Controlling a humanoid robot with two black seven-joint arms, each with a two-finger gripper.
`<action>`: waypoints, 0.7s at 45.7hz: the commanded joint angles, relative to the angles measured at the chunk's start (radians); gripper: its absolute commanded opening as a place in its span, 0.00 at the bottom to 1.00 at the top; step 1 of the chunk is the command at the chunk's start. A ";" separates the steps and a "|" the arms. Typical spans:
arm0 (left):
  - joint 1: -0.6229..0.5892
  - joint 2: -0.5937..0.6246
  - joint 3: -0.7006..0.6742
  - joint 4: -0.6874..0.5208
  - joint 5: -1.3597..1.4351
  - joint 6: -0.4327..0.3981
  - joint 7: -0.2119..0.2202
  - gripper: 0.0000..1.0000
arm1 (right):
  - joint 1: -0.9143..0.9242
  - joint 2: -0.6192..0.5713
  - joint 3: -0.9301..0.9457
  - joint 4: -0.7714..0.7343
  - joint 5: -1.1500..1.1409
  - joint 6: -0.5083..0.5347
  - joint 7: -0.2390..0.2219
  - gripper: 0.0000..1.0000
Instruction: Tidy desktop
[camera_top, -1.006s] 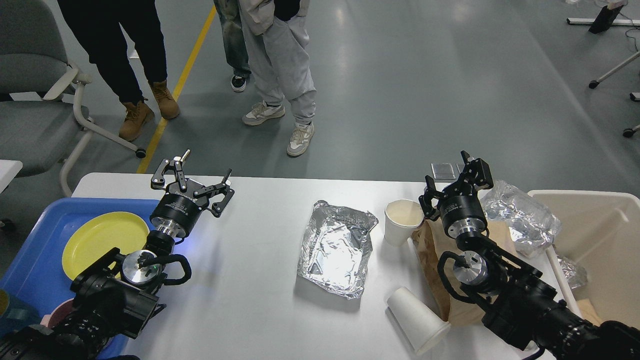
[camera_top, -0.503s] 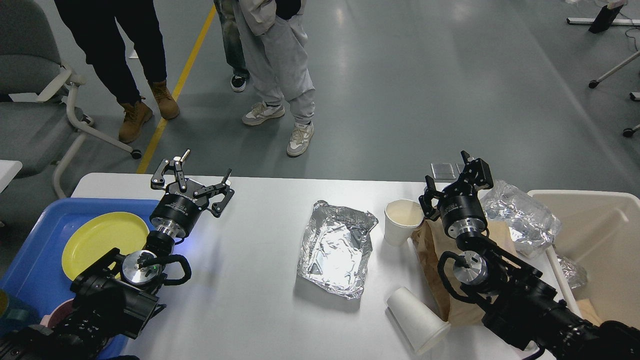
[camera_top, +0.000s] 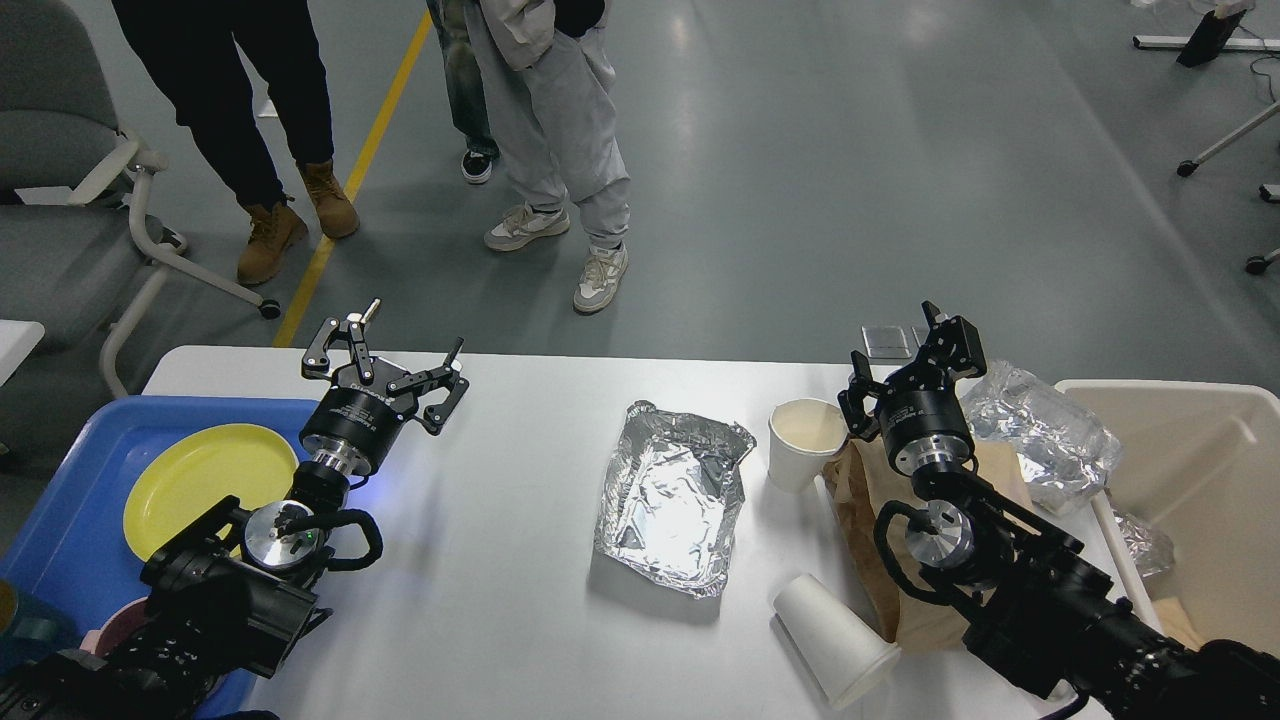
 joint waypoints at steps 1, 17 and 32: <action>0.000 0.000 0.000 0.000 0.001 0.000 0.000 0.96 | 0.027 0.000 -0.005 0.007 0.001 0.001 -0.004 1.00; 0.000 0.000 0.000 0.000 -0.001 0.000 0.001 0.96 | 0.092 -0.056 0.009 0.000 0.001 0.003 -0.004 1.00; 0.000 0.000 0.000 0.000 -0.001 0.000 0.001 0.96 | 0.100 -0.139 0.012 0.002 0.001 0.004 -0.004 1.00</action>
